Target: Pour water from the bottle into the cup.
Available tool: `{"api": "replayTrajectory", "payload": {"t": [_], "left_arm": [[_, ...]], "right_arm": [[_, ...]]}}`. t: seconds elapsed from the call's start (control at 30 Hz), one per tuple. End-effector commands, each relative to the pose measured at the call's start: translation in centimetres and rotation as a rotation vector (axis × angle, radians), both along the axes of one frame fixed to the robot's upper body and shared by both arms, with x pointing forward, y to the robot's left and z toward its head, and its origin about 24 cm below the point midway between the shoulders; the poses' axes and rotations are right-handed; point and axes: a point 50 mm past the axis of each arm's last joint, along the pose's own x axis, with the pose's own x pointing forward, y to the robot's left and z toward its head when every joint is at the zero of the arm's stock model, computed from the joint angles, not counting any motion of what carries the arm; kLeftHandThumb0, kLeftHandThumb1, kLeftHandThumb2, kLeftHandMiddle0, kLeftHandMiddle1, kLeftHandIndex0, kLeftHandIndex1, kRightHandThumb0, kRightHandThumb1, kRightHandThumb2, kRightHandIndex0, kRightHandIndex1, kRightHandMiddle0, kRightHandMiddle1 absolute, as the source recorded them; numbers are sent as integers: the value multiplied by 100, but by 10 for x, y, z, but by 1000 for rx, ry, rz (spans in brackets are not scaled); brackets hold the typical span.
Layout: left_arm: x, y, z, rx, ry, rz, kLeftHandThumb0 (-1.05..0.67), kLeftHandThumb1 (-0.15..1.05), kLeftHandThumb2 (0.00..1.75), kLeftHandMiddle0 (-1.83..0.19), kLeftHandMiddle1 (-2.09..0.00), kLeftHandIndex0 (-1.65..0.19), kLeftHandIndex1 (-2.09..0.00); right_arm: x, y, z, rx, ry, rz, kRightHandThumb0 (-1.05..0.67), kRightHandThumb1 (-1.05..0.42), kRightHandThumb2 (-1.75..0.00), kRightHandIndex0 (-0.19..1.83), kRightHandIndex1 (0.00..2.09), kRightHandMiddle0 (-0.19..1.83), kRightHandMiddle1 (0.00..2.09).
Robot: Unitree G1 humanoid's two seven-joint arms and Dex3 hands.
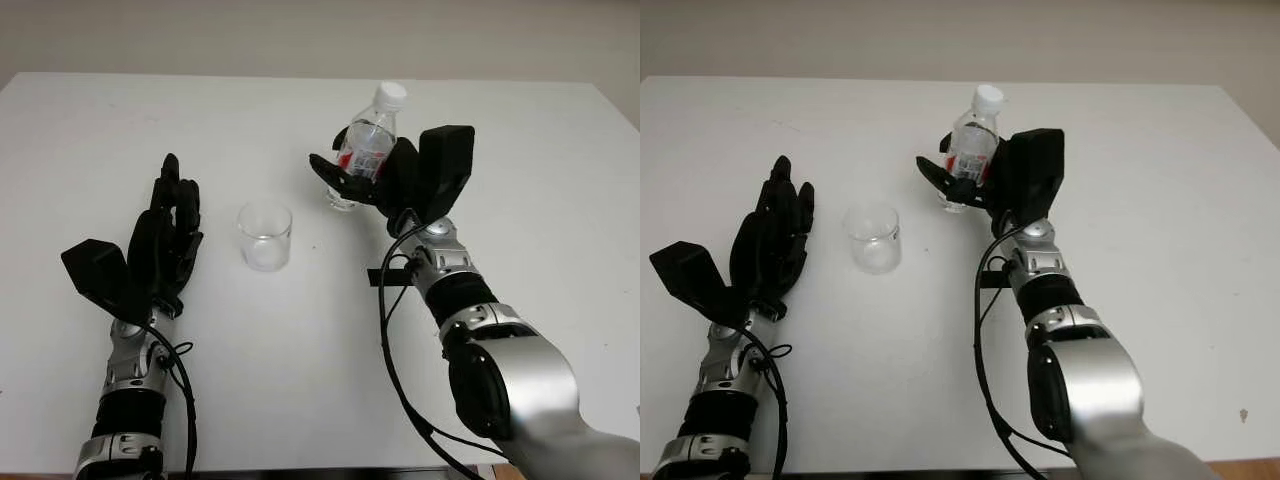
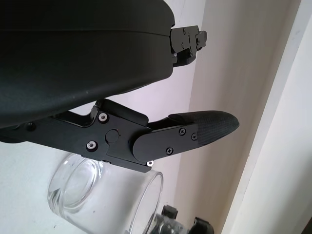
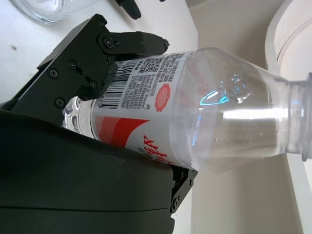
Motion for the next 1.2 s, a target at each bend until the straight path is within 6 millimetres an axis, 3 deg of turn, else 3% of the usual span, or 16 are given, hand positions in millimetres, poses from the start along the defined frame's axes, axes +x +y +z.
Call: {"api": "replayTrajectory", "payload": {"t": [0.0, 0.13, 0.37, 0.53, 0.67, 0.73, 0.97, 1.17], "left_arm": [[-2, -1, 1, 5, -11, 4, -69, 105, 59, 10, -5, 13, -5], [-5, -1, -1, -7, -7, 0, -71, 105, 59, 11, -5, 14, -5], [-10, -2, -6, -11, -1, -7, -70, 105, 60, 13, -4, 16, -4], [-12, -4, -8, -21, 8, -8, -71, 105, 60, 14, -5, 17, -4], [-13, -3, -9, -20, 6, -15, -70, 105, 60, 15, -5, 19, -4], [-13, -3, -9, -12, 6, -17, -70, 105, 60, 15, -5, 19, -4], [-14, -2, -8, -7, 15, -5, -71, 105, 61, 14, -5, 18, -5], [-15, -2, -7, -8, 11, -10, -71, 105, 60, 14, -5, 17, -5]], "right_arm": [[-4, -15, 6, -5, -22, -13, -11, -75, -81, 158, 209, 113, 209], [-13, -26, 6, -33, -6, -24, -11, -80, -75, 148, 209, 91, 209], [-38, -46, 3, -74, 37, -17, -12, -85, -65, 145, 209, 91, 209], [-55, -49, 1, -125, 61, 5, -13, -87, -61, 140, 209, 92, 209], [-61, -45, -1, -143, 83, 17, -14, -82, -72, 175, 209, 106, 209], [-63, -43, -2, -137, 100, 21, -14, -79, -78, 181, 209, 113, 209], [-70, -37, -6, -198, 104, 38, -16, -73, -89, 183, 209, 144, 209], [-73, -37, -9, -206, 129, 32, -15, -76, -85, 183, 209, 150, 209]]}}
